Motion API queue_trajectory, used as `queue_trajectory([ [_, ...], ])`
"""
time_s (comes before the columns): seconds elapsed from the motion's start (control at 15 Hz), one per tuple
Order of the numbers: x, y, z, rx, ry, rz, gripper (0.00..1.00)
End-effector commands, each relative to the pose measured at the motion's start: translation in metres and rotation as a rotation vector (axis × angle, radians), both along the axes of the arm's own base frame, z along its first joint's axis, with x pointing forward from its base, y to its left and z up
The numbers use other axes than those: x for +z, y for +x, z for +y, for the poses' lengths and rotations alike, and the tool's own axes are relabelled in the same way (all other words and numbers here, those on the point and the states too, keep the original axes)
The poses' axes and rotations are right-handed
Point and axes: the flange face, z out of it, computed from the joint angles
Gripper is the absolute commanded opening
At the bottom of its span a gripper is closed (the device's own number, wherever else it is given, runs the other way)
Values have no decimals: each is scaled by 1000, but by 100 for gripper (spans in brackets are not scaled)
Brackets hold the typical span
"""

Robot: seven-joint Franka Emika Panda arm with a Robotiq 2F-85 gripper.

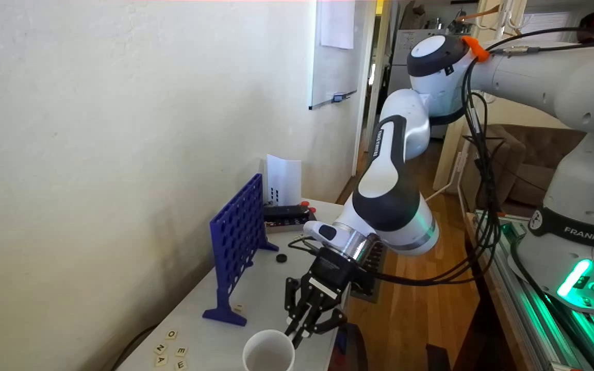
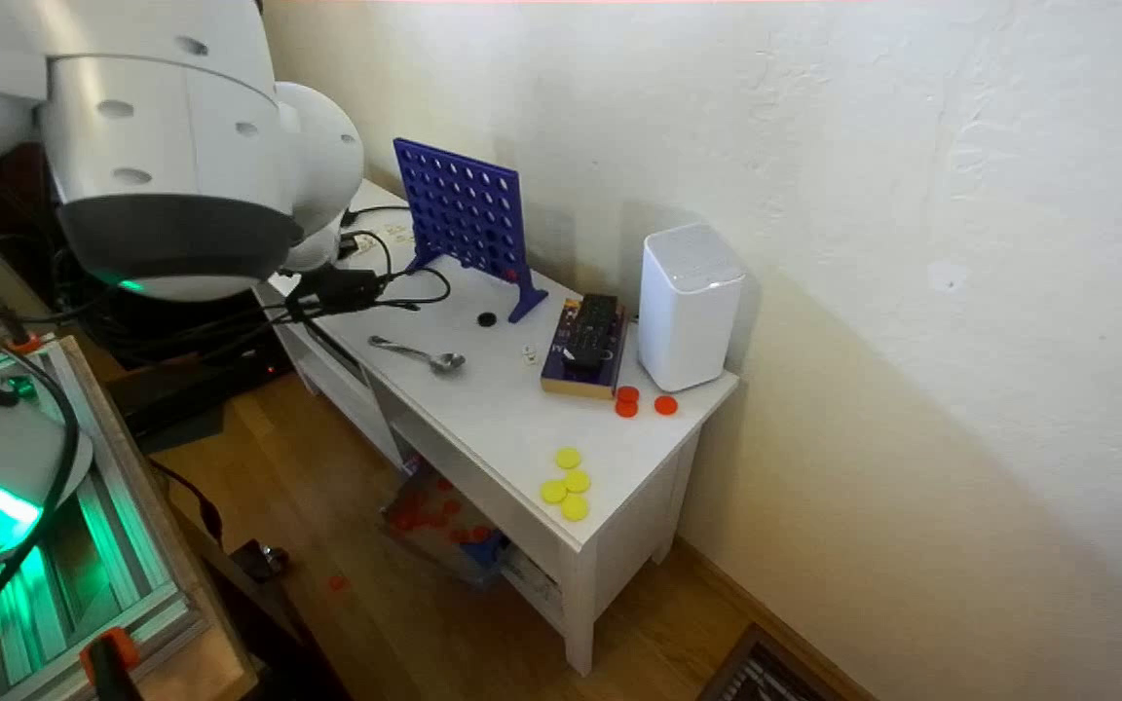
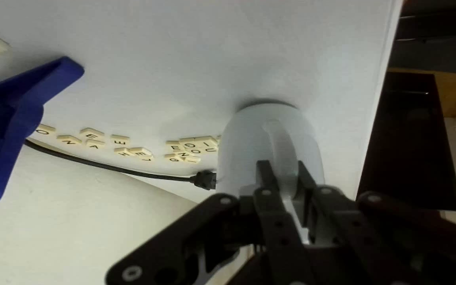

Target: Move the white mug to the left

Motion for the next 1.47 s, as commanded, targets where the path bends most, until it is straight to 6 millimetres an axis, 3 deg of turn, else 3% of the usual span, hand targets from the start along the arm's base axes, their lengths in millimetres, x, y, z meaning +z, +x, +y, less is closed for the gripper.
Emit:
queue_trajectory([
  [0.0,17,10,5,-21,-1,19,4],
  [0.4,32,31,-5,-95,11,30,4],
  [1.13,20,36,-11,-115,-10,54,4],
  [1.2,19,35,-11,-114,-12,53,40],
  [1.27,20,34,-9,-109,-16,51,42],
  [1.4,26,32,-7,-102,-13,43,55],
])
